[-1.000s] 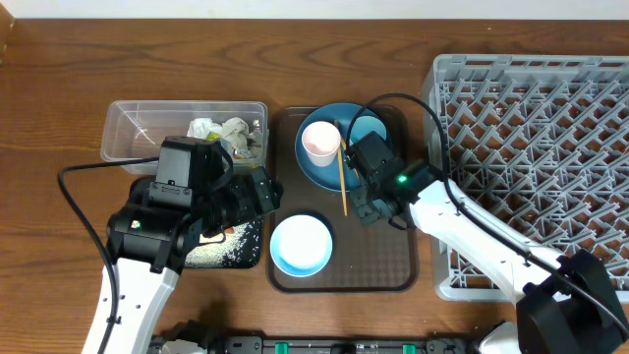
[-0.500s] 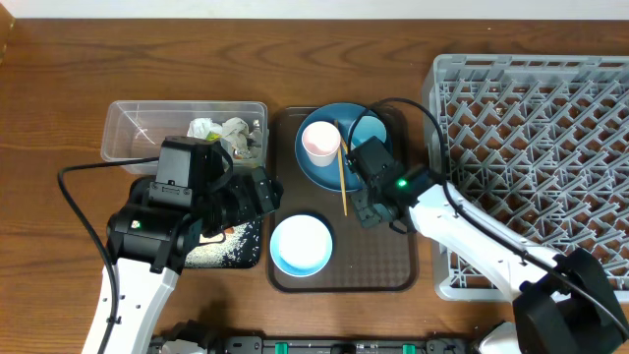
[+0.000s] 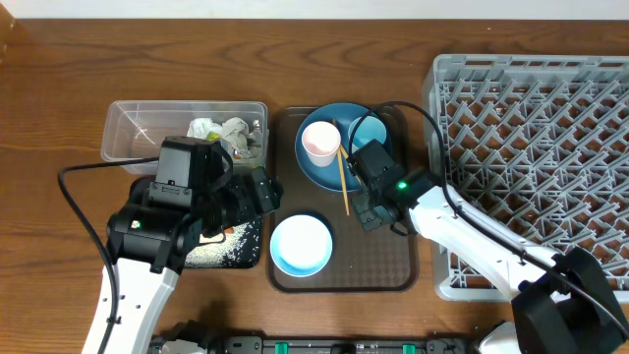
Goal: Sort waste into correct bins and load items into the dishwasher rack
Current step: 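Lift the chopstick with right gripper and carry it to the rack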
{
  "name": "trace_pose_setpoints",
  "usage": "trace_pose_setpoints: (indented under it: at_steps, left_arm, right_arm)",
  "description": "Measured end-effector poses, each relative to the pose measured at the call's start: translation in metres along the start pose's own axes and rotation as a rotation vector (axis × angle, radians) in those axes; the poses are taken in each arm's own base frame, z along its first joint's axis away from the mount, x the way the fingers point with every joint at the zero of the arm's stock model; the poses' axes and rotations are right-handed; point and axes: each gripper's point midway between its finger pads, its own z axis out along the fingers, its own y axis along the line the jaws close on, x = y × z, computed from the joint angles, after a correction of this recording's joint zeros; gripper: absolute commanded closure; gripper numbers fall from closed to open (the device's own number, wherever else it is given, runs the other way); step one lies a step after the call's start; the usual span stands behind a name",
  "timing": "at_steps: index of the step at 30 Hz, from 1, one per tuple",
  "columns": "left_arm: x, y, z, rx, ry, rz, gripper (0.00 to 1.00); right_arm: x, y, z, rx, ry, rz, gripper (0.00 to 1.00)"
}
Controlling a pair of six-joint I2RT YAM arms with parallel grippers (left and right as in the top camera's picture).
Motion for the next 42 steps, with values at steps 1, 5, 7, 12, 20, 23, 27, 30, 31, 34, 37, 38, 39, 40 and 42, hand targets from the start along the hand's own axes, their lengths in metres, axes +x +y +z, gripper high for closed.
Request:
trace_pose_setpoints:
  at_steps: [1,5,7,12,20,23,27,30,31,34,37,38,39,40,42]
  left_arm:
    - [0.000,0.000,0.000,0.000,0.000,0.000,0.02]
    - [0.000,0.000,0.000,0.000,0.000,0.000,0.02]
    - [0.000,0.000,0.000,0.000,0.000,0.000,0.02]
    - [0.000,0.000,0.000,0.000,0.000,0.000,0.02]
    - [0.000,0.000,0.000,0.000,0.000,0.000,0.02]
    - [0.000,0.000,0.000,0.000,0.000,0.000,0.02]
    - [0.000,0.000,0.000,0.000,0.000,0.000,0.02]
    - [0.000,0.000,0.000,0.000,0.000,0.000,0.02]
    - [0.000,0.000,0.000,0.000,0.000,0.000,0.02]
    - [0.000,0.000,0.000,0.000,0.000,0.000,0.02]
    - [0.000,0.000,0.000,0.000,0.000,0.000,0.02]
    - [0.000,0.000,0.000,0.000,0.000,0.000,0.02]
    - [0.000,0.000,0.000,0.000,0.000,0.000,0.02]
    - [0.000,0.000,0.000,0.000,0.000,0.000,0.02]
    - [0.000,0.000,0.000,0.000,0.000,0.000,0.02]
  right_arm:
    - [0.000,0.000,0.000,0.000,0.000,0.000,0.99]
    - [0.001,0.001,-0.002,-0.006,0.001,0.000,0.99]
    - [0.000,0.001,-0.006,-0.012,-0.006,0.001,0.99]
    - [0.000,0.000,-0.034,-0.026,-0.052,0.003,0.99]
    - [0.015,-0.014,-0.088,-0.036,-0.110,0.029,0.99]
    - [0.019,-0.014,-0.097,-0.041,-0.122,0.029,0.99]
    - [0.021,-0.015,-0.100,-0.040,-0.124,0.029,0.99]
    - [0.020,-0.016,-0.100,-0.033,-0.125,0.033,0.99]
    - [0.020,-0.017,-0.100,-0.029,-0.126,0.039,0.99]
    - [0.020,-0.020,-0.100,-0.015,-0.129,0.062,0.99]
    - [0.020,-0.022,-0.100,-0.005,-0.127,0.094,0.99]
    - [0.021,-0.023,-0.100,-0.004,-0.125,0.103,0.99]
    - [0.021,-0.026,-0.099,-0.001,-0.123,0.118,0.99]
    - [0.021,-0.029,-0.099,0.003,-0.120,0.136,0.99]
    - [0.022,-0.038,-0.100,0.015,-0.117,0.177,0.99]
